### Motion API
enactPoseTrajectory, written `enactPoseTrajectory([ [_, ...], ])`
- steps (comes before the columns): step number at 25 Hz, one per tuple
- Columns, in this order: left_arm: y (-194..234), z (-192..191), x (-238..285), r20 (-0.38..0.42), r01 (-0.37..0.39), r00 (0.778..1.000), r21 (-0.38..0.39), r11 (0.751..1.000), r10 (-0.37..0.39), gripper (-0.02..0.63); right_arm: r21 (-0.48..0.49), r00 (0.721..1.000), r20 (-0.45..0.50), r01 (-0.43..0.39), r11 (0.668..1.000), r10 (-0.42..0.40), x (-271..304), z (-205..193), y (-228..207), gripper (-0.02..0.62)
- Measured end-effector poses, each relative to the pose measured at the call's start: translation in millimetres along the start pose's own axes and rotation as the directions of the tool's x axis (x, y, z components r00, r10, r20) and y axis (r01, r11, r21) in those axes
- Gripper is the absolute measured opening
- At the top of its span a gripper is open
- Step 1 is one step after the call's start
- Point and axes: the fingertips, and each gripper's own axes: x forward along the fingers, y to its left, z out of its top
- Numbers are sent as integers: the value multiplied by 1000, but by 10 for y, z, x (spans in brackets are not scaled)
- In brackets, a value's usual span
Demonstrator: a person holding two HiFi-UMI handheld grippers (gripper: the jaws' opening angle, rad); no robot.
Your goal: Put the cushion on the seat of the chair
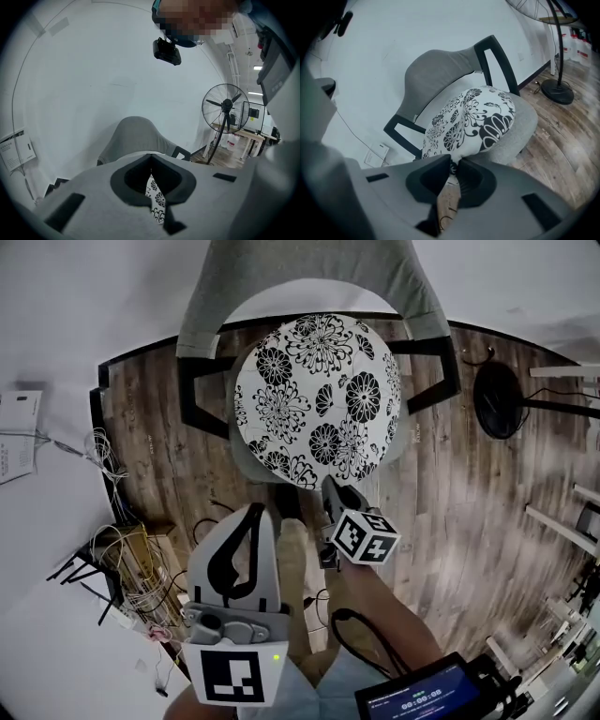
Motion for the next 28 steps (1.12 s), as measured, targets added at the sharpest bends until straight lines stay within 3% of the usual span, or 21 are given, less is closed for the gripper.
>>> enactPoseTrajectory([
  [11, 37, -256, 226, -27, 16, 1000, 7, 1000, -16, 9, 31, 999, -11, 49, 998, -49, 219, -168, -328, 52],
  [16, 34, -301, 270, -37, 11, 999, 11, 1000, -11, 9, 58, 997, -45, 60, 996, -57, 297, -203, -431, 124],
  [28, -227, -362, 268, -44, 40, 998, 21, 999, -39, 9, 70, 996, -83, 27, 997, -21, 188, -267, -503, 207],
])
